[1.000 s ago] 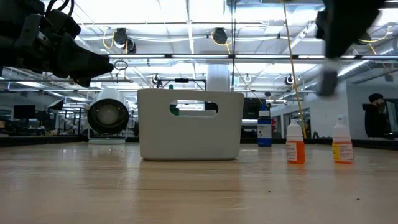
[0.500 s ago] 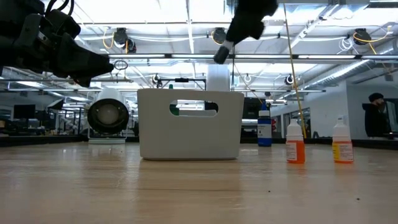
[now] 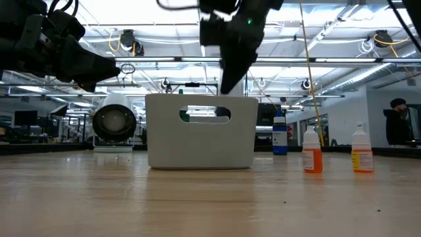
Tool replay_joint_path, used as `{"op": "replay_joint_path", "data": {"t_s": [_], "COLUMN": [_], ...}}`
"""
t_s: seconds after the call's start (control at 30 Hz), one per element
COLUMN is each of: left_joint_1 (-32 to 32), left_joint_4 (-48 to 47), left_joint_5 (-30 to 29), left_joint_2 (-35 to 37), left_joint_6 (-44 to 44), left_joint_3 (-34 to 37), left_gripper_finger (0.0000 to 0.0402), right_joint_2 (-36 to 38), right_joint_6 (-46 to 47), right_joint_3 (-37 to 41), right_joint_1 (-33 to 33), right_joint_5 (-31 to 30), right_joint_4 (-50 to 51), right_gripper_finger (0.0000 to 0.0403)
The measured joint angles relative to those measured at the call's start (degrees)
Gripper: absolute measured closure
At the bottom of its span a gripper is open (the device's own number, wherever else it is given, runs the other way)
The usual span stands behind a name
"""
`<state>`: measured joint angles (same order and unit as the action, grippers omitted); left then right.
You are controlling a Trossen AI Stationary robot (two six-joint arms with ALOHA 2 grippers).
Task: Pick & Place food coloring
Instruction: Put the purple food coloring bottle into the bin
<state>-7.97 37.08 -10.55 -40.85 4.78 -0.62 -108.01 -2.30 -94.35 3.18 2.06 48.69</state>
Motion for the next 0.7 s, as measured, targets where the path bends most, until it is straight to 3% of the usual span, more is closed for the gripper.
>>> {"op": "replay_joint_path", "data": {"t_s": [0.37,0.7], "left_joint_1": [0.0,0.0], "left_joint_4": [0.0,0.0], "left_joint_5": [0.0,0.0], "left_joint_2": [0.0,0.0], "left_joint_6": [0.0,0.0], "left_joint_3": [0.0,0.0], "left_gripper_finger": [0.0284,0.0284], "right_joint_2": [-7.4,-9.0], "right_joint_6": [-3.5,-4.5], "right_joint_3": [0.0,0.0], "right_joint_1": [0.6,0.6], "right_joint_5": [2.6,2.4], "right_joint_4": [-3.0,-3.7], "right_gripper_finger": [0.0372,0.0372]}}
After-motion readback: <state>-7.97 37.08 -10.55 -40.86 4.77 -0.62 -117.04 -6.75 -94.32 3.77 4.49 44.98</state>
